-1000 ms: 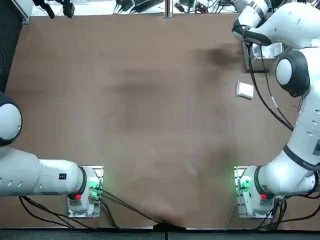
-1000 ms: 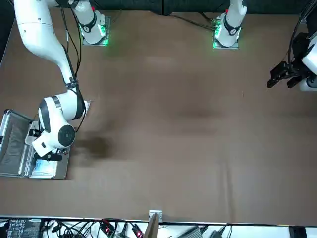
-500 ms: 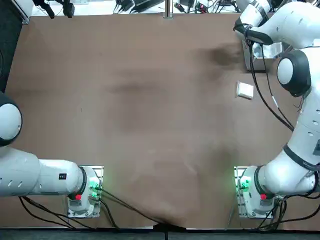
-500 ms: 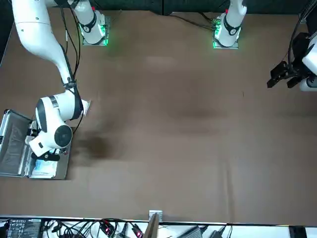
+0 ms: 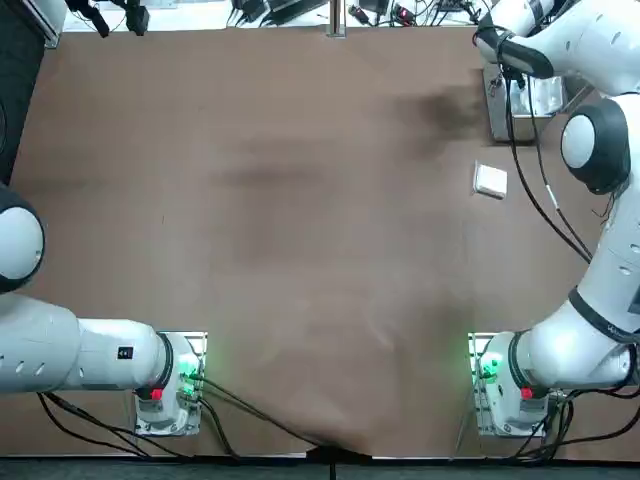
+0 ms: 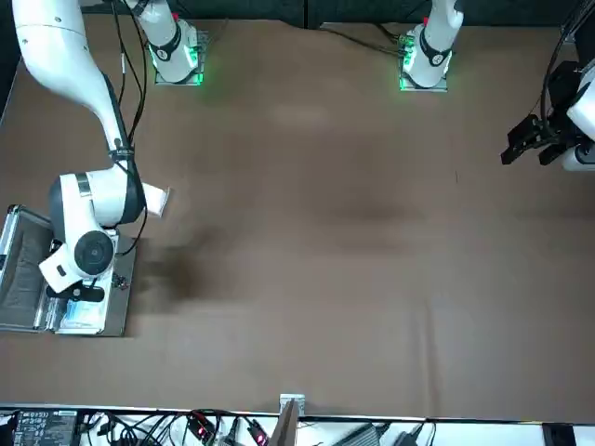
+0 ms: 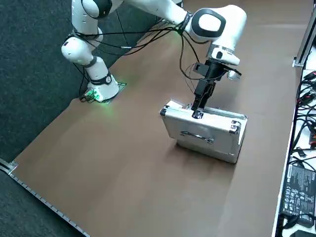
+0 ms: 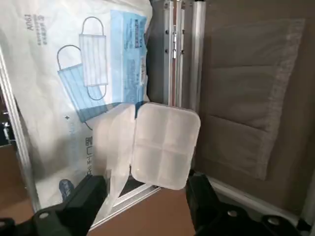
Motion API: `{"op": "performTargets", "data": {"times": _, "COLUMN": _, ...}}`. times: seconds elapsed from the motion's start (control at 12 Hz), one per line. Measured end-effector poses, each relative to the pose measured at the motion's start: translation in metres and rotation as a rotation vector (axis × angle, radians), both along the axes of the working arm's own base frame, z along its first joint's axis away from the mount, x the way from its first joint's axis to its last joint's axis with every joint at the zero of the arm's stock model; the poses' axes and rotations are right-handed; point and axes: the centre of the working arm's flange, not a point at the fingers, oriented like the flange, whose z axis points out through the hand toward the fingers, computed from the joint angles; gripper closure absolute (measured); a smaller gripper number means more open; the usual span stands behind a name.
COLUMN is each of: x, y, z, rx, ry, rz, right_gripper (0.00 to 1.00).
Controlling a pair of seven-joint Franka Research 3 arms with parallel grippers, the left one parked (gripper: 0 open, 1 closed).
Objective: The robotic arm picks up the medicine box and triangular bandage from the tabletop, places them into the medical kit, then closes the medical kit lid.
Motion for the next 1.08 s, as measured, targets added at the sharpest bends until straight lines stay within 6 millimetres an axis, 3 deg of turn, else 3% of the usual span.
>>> {"op": "performTargets", "data": {"times": 0.42, "x": 0.002, "y": -0.013, "z": 0.01, "rx": 0.054, "ry": -0.035, "rz": -0.036, "right_gripper": 0.0}}
{"op": "performTargets", "data": {"times": 0.83, "x": 0.01, "y": -0.008, "z": 0.05, "rx": 0.1, "ry": -0.092, "rz": -0.026, "right_gripper": 0.0}}
{"op": "performTargets", "data": {"times": 1.08, "x": 0.007, "y": -0.004, "z": 0.064, "rx": 0.102, "ry": -0.066, "rz": -0.004, "right_gripper": 0.0}}
